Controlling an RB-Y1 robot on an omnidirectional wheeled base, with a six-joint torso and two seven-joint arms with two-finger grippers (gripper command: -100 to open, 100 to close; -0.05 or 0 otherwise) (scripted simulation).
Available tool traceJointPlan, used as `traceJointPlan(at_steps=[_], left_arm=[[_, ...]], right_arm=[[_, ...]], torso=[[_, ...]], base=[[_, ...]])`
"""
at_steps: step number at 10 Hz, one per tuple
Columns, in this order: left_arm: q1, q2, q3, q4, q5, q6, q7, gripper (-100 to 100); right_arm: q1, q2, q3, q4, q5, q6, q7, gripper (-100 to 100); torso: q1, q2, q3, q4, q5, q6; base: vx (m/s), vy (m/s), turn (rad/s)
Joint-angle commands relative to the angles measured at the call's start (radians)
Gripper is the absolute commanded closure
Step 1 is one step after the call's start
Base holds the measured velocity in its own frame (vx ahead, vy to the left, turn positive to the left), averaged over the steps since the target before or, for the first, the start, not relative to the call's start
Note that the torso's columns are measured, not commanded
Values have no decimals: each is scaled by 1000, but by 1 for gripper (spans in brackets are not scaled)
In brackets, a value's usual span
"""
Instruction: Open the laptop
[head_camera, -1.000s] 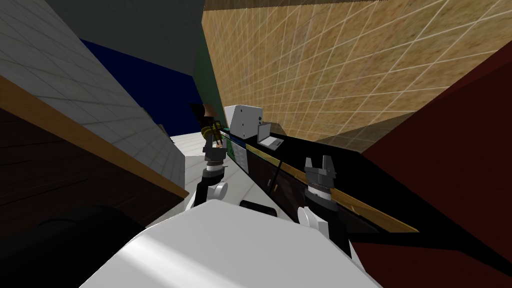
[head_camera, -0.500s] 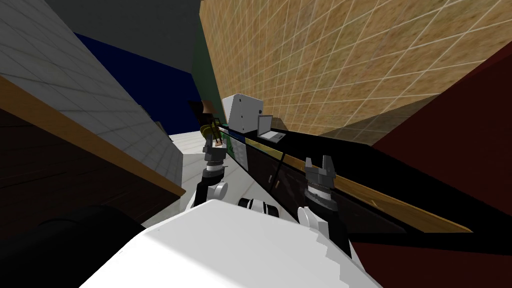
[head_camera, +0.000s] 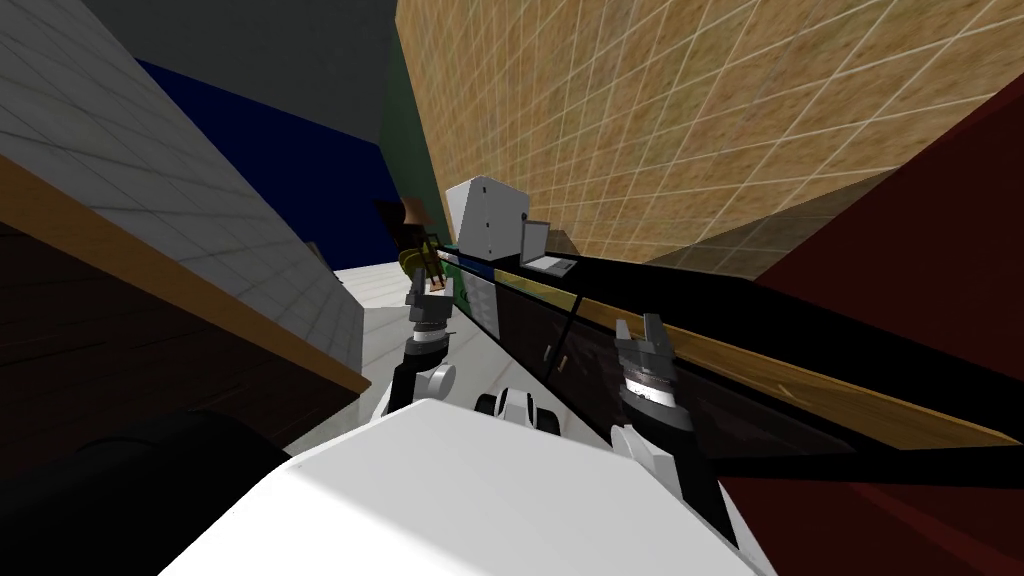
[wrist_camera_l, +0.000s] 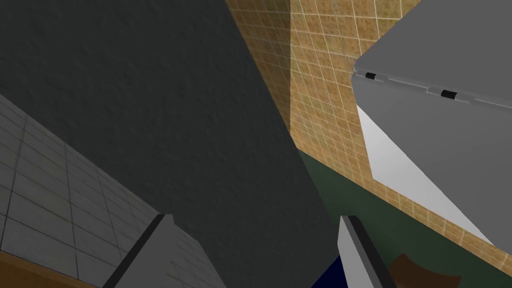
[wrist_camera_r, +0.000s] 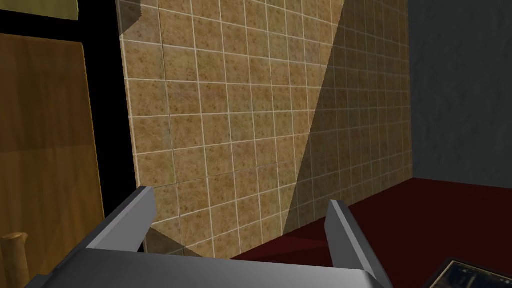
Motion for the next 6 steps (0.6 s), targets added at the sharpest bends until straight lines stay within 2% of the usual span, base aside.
traceJointPlan(at_steps=[1, 2, 3, 5, 6], left_arm=[[0, 0, 0, 0, 0, 0, 0, 0], [0, 0, 0, 0, 0, 0, 0, 0], [0, 0, 0, 0, 0, 0, 0, 0], [0, 0, 0, 0, 0, 0, 0, 0], [0, 0, 0, 0, 0, 0, 0, 0]], right_arm=[[40, -75, -65, 2, 24, 38, 9, -100], [57, -101, -88, 4, 34, 55, 11, -100], [57, -107, -97, 4, 34, 55, 11, -100], [96, -172, -163, 9, 57, 93, 17, -100], [96, -172, -169, 9, 57, 93, 17, -100]], torso=[[0, -1, -1, 0, 0, 0], [-2, -2, -1, 0, 0, 0], [-3, -1, -1, 0, -1, 0], [-8, 1, 0, 0, -3, 0], [-2, 0, 0, 0, -1, 0]], base=[[11, 243, -78], [6, 253, -79], [4, 163, -32], [10, 188, -78], [-2, 172, -38]])
